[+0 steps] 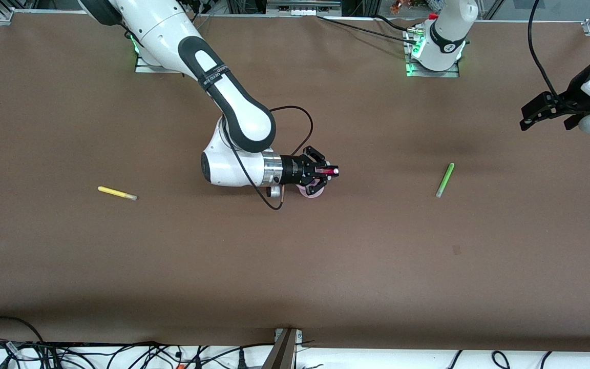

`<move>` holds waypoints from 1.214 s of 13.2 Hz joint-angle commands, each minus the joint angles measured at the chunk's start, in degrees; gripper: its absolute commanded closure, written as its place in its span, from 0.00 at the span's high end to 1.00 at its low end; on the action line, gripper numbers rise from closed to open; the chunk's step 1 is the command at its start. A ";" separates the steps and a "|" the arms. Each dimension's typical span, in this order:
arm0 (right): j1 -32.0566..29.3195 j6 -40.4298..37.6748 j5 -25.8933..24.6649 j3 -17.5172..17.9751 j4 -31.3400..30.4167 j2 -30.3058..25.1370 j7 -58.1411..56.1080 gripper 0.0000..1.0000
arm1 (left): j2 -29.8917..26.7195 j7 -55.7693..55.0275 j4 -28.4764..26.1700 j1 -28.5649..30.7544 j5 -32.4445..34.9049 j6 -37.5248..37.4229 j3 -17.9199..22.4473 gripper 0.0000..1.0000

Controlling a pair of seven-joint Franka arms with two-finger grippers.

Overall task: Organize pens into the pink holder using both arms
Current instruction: 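Lower the magenta marker into the pink cup with the right gripper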

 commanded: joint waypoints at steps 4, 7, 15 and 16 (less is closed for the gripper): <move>0.26 0.15 3.11 0.16 -1.75 -0.44 -4.34 0.10 | -0.02 -1.81 0.94 -0.37 1.21 -0.93 -0.62 1.00; 0.26 0.06 4.16 0.25 -2.37 -0.36 -6.63 0.10 | -0.02 -1.81 0.94 -0.29 1.21 -0.93 -0.62 1.00; -0.80 -0.46 4.25 0.25 -2.28 0.61 -10.15 0.49 | -0.02 -1.81 0.94 0.24 1.12 -0.93 -0.53 1.00; -0.80 -0.46 4.25 0.16 -2.28 0.61 -10.15 0.62 | -0.02 -1.81 0.85 0.33 1.12 -0.93 -0.53 1.00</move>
